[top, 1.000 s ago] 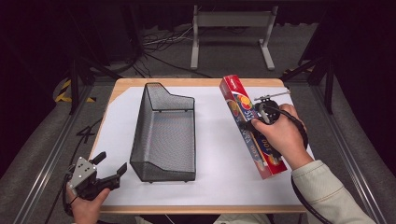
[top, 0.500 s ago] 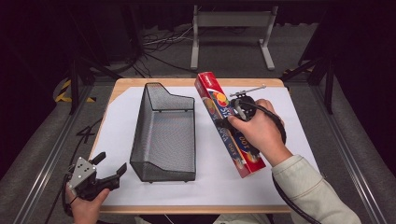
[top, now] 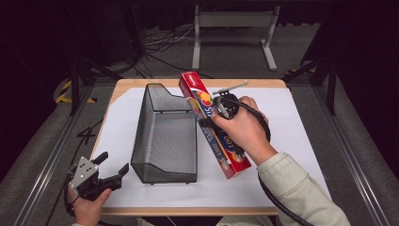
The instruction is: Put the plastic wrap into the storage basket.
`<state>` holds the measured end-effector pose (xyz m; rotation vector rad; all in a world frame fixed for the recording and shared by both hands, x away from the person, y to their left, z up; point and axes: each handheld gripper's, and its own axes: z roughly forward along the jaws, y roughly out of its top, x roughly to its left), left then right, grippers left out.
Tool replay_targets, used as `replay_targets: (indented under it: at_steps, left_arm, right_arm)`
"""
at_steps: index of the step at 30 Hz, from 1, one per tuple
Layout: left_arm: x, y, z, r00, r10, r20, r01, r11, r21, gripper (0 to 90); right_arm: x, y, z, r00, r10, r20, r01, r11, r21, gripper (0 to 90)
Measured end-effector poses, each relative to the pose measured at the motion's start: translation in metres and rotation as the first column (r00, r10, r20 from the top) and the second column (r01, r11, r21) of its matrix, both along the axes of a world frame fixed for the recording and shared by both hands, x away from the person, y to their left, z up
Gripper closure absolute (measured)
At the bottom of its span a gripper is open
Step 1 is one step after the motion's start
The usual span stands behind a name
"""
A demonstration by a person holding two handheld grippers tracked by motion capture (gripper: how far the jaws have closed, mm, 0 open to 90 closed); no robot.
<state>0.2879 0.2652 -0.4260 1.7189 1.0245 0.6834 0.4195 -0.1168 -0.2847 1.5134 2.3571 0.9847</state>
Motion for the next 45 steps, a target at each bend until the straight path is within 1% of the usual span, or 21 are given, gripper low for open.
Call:
replay_targets:
  at_steps: [1, 3, 9, 10, 13, 15, 18, 20, 21, 22, 23, 26, 28, 30, 35, 41, 42, 45]
  left_arm:
    - [0.0, 0.0, 0.0, 1.0, -0.002, 0.001, 0.002, 1.0, 0.0, 15.5]
    - [0.0, 0.0, 0.0, 1.0, -0.003, 0.002, 0.003, 1.0, -0.001, 15.4]
    - [0.001, -0.001, 0.0, 1.0, -0.006, 0.005, 0.006, 1.0, -0.005, 15.4]
    - [0.001, -0.001, 0.0, 1.0, -0.006, 0.005, 0.006, 1.0, -0.005, 15.4]
    - [0.002, -0.001, 0.0, 1.0, -0.006, 0.006, 0.006, 1.0, -0.006, 15.5]
    - [0.002, -0.001, 0.0, 1.0, -0.006, 0.005, 0.006, 1.0, -0.007, 15.4]
    - [0.002, -0.001, 0.0, 1.0, -0.007, 0.005, 0.007, 1.0, -0.007, 15.5]
    - [0.002, -0.001, 0.0, 1.0, -0.007, 0.006, 0.008, 1.0, -0.006, 15.4]
    - [0.002, -0.001, 0.0, 1.0, -0.008, 0.006, 0.008, 1.0, -0.006, 15.4]
    - [0.002, -0.001, 0.0, 1.0, -0.008, 0.006, 0.008, 1.0, -0.006, 15.4]
    - [0.002, -0.001, 0.0, 1.0, -0.007, 0.003, 0.007, 1.0, -0.006, 15.4]
    - [0.002, -0.001, 0.0, 0.9999, -0.009, 0.004, 0.009, 0.9999, -0.004, 15.4]
    - [0.002, -0.001, 0.0, 0.9999, -0.009, 0.005, 0.009, 0.9999, -0.004, 15.4]
    - [0.002, -0.001, 0.0, 0.9999, -0.01, 0.005, 0.01, 0.9999, -0.004, 15.4]
    - [0.002, -0.001, 0.0, 0.9999, -0.009, 0.008, 0.009, 0.9999, -0.007, 15.4]
    - [0.002, 0.0, 0.0, 0.9999, -0.009, 0.006, 0.009, 0.9999, -0.007, 15.4]
    - [0.002, 0.0, 0.0, 0.9999, -0.009, 0.006, 0.009, 0.9999, -0.008, 15.4]
    - [0.002, -0.001, 0.0, 0.9999, -0.009, 0.005, 0.009, 0.9999, -0.008, 15.4]
  right_arm:
    - [0.0, 0.006, 0.001, 1.0, 0.007, -0.003, -0.007, 1.0, 0.003, 39.1]
    - [0.0, 0.008, 0.001, 1.0, 0.009, -0.002, -0.009, 1.0, 0.004, 39.1]
    - [0.003, 0.029, -0.002, 0.9994, 0.031, -0.017, -0.03, 0.999, 0.024, 39.1]
    - [0.003, 0.029, -0.002, 0.9994, 0.031, -0.017, -0.03, 0.999, 0.024, 39.1]
    - [0.007, 0.038, -0.004, 0.9987, 0.039, -0.033, -0.037, 0.998, 0.042, 39.1]
    - [0.008, 0.042, -0.005, 0.9986, 0.042, -0.032, -0.041, 0.998, 0.042, 39.1]
    - [0.008, 0.047, -0.007, 0.9986, 0.043, -0.029, -0.042, 0.998, 0.043, 39.1]
    - [0.008, 0.053, -0.008, 0.9985, 0.042, -0.035, -0.041, 0.998, 0.044, 39.1]
    - [0.008, 0.057, -0.01, 0.9987, 0.036, -0.035, -0.035, 0.998, 0.046, 39.0]
    - [0.008, 0.057, -0.01, 0.9987, 0.036, -0.035, -0.035, 0.998, 0.046, 39.0]
    - [0.007, 0.062, -0.011, 0.999, 0.028, -0.035, -0.026, 0.999, 0.048, 39.0]
    - [0.006, 0.067, -0.013, 0.9993, 0.019, -0.032, -0.018, 0.999, 0.048, 39.0]
    - [0.005, 0.075, -0.017, 0.9993, 0.02, -0.03, -0.019, 0.999, 0.035, 39.0]
    - [0.004, 0.078, -0.018, 0.9994, 0.022, -0.028, -0.021, 0.999, 0.032, 39.0]
    - [0.003, 0.09, -0.023, 0.9974, 0.027, -0.067, -0.026, 1.0, 0.018, 38.9]
    - [0.003, 0.098, -0.028, 0.9974, 0.026, -0.067, -0.026, 1.0, 0.006, 38.9]
    - [0.004, 0.1, -0.029, 0.997, 0.024, -0.073, -0.024, 1.0, 0.003, 38.8]
    - [0.006, 0.103, -0.032, 0.9953, 0.028, -0.092, -0.031, 0.999, -0.026, 38.8]
